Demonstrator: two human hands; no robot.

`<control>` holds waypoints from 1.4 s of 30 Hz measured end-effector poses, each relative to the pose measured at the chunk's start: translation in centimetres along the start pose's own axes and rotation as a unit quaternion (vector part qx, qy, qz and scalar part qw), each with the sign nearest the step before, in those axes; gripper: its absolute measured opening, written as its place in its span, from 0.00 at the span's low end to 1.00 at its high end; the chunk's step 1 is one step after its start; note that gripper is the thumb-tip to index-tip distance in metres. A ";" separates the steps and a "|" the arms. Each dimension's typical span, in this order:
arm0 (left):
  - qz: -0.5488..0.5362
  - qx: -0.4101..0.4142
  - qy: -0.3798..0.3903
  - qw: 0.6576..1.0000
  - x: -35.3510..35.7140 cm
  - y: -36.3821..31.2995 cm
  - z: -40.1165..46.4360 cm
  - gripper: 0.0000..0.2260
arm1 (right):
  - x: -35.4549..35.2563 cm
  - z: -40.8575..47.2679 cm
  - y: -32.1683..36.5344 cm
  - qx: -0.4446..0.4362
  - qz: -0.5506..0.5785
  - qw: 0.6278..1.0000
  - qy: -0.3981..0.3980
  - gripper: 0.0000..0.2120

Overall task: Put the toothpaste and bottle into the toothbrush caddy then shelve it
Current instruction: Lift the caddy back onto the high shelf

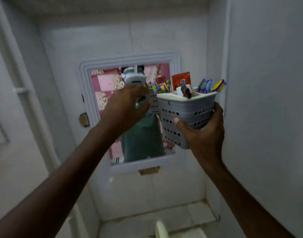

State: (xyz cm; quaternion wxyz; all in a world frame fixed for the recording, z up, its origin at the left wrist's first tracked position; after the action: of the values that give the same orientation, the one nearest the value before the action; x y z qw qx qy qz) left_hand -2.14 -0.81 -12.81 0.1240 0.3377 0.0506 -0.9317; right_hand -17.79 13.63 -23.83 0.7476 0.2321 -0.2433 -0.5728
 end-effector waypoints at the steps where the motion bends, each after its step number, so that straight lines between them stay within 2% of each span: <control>1: 0.010 0.002 -0.018 1.000 -1.4 -0.3 0.9 0.15 | 0.0 1.3 1.2 -0.012 0.005 1.000 -0.004 0.52; 9: 0.073 0.030 -0.167 0.983 -12.1 -1.9 8.8 0.18 | -1.5 11.7 10.9 -0.085 0.011 0.994 -0.074 0.47; 14: 0.151 0.031 -0.133 0.979 -13.2 -1.3 14.2 0.23 | -2.2 17.0 15.5 -0.109 0.005 0.989 -0.104 0.42; 18: 0.214 0.011 -0.083 0.973 -11.7 -0.1 17.6 0.30 | -1.4 20.7 18.2 -0.134 -0.017 0.982 -0.132 0.45; 22: 0.268 -0.010 -0.071 0.961 -9.9 1.4 19.8 0.34 | 0.2 24.2 20.0 -0.154 -0.030 0.975 -0.156 0.48; 26: 0.274 -0.006 -0.093 0.957 -8.7 2.6 20.4 0.34 | 2.2 27.5 20.8 -0.161 -0.048 0.966 -0.194 0.47; 30: 0.264 0.005 -0.114 0.958 -8.5 3.0 20.5 0.33 | 4.2 31.1 20.5 -0.145 -0.050 0.968 -0.200 0.48; 37: 0.244 0.002 -0.129 0.961 -8.5 3.3 20.6 0.33 | 7.1 35.9 16.9 -0.090 -0.089 0.978 -0.169 0.48; 42: 0.243 0.003 -0.156 0.957 -8.1 3.2 20.7 0.33 | 9.1 36.9 14.9 -0.079 -0.148 0.974 -0.152 0.55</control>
State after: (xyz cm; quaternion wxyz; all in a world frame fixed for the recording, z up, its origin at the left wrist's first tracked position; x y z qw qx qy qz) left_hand -8.04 -6.01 8.19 0.3523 0.1910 -0.0554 -0.9145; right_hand -27.83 5.79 14.94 0.6245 0.1157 -0.2711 -0.7233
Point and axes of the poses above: each hand's wrist, its own z-axis towards the middle knuckle, its own x-axis out of the palm, y = z × x, the point moved 6 cm from there along z, towards the middle knuckle, and after that the axes turned 4 degrees about y, right-handed, at the moved point
